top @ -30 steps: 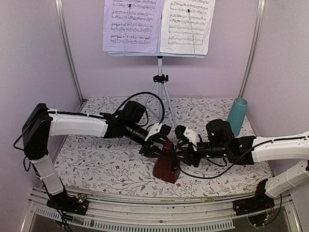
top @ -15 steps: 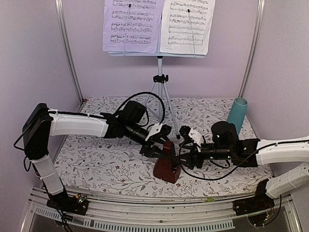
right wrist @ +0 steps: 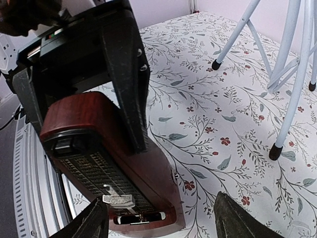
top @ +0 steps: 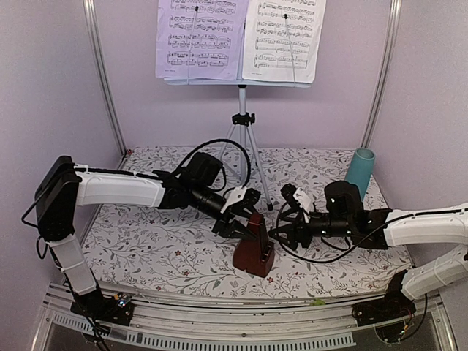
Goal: Set up the instrument practice props
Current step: Lift the pendulum from the metronome.
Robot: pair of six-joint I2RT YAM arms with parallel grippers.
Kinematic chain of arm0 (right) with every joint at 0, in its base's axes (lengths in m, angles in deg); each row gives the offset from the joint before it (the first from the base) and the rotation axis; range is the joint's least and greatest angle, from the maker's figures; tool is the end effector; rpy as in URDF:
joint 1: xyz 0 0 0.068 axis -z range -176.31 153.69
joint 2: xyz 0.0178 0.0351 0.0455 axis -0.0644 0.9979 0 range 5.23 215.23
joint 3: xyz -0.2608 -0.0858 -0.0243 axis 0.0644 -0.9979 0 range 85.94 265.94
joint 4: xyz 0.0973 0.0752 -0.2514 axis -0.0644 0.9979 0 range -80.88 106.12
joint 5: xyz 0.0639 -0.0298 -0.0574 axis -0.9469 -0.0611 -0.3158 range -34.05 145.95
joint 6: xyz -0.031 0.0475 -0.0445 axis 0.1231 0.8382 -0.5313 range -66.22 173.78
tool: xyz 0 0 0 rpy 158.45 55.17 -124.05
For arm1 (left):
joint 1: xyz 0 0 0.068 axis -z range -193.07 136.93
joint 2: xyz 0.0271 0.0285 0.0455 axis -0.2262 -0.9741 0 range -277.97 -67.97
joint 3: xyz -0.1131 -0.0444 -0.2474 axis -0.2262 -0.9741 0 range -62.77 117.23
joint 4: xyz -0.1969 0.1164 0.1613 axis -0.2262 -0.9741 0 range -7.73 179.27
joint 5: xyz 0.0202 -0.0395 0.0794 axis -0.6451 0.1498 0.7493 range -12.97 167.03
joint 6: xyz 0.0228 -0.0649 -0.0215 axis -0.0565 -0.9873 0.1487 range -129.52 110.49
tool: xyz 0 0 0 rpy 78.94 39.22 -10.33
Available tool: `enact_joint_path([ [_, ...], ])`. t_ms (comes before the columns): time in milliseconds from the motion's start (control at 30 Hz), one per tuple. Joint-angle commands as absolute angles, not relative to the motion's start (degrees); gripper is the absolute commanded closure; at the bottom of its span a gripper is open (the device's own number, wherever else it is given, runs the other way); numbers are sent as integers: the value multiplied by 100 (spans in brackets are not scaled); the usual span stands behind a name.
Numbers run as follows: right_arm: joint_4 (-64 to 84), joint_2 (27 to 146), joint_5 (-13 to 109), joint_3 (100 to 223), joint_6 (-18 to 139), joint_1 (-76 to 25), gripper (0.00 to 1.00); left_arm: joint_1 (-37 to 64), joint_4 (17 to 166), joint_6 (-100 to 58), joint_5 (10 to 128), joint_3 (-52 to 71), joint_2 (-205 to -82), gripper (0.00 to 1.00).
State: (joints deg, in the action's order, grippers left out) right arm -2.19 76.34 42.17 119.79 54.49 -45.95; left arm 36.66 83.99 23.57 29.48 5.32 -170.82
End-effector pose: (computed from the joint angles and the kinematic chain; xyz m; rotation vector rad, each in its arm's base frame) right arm 0.1830 0.2372 0.1959 -1.0126 1.8431 0.7873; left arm 0.2369 -0.3476 0.1987 1.7695 1.3330 -1.0924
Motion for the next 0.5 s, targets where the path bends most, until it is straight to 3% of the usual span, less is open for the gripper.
enact_joint_path([
  [0, -459, 7844, 3913, 12069, 5712, -4390, 25, 3803, 7635, 2371, 3281, 320, -17459, 100],
  [467, -657, 8228, 3609, 12076, 6075, -3980, 24, 3811, 7626, 2380, 3265, 297, -17452, 100],
])
